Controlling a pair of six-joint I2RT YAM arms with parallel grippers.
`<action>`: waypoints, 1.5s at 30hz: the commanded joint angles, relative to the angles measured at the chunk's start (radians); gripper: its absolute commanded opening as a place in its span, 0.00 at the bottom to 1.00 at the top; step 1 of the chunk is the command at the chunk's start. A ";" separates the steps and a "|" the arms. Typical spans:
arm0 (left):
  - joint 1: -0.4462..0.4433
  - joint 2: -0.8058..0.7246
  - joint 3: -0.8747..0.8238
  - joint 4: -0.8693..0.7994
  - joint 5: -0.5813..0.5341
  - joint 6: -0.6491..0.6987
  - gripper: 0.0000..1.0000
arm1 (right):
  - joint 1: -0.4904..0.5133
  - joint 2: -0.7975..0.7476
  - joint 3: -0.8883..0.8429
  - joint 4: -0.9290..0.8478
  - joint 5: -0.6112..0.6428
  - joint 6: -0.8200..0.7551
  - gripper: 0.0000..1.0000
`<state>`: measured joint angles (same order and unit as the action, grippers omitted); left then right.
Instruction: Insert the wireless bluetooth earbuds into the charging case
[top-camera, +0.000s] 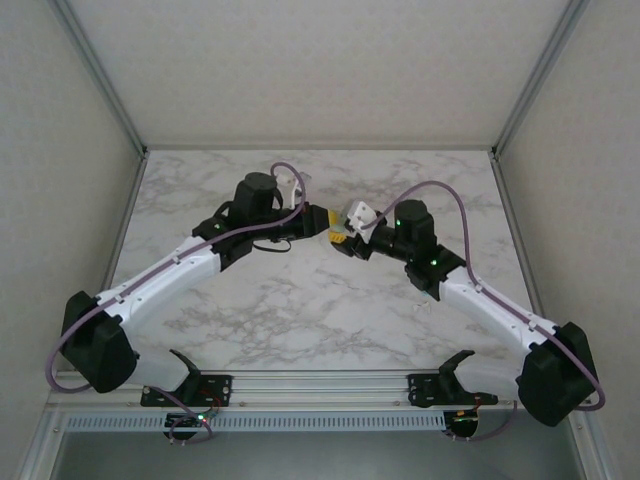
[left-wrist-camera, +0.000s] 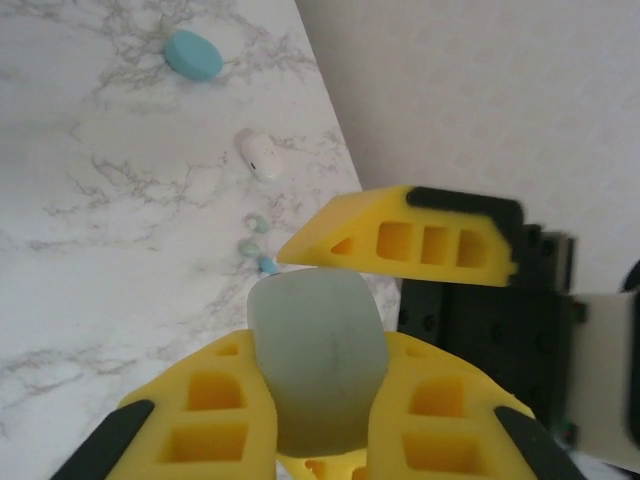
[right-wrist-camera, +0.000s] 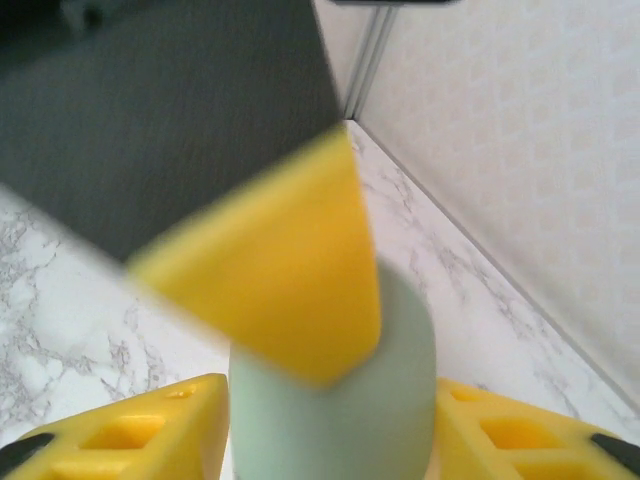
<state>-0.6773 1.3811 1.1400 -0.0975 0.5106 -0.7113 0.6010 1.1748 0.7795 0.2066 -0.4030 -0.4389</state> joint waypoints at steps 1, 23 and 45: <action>0.005 -0.050 -0.020 0.156 0.003 -0.141 0.09 | -0.033 -0.037 -0.048 0.120 -0.079 0.034 0.55; 0.028 -0.051 -0.048 0.222 0.054 -0.289 0.08 | -0.126 0.004 0.042 0.197 -0.284 0.117 0.48; 0.041 -0.042 -0.028 0.225 0.081 -0.297 0.09 | -0.128 0.029 0.080 0.163 -0.305 0.097 0.48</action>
<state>-0.6437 1.3460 1.0992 0.0940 0.5690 -0.9962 0.4755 1.1896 0.8185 0.3756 -0.6781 -0.3241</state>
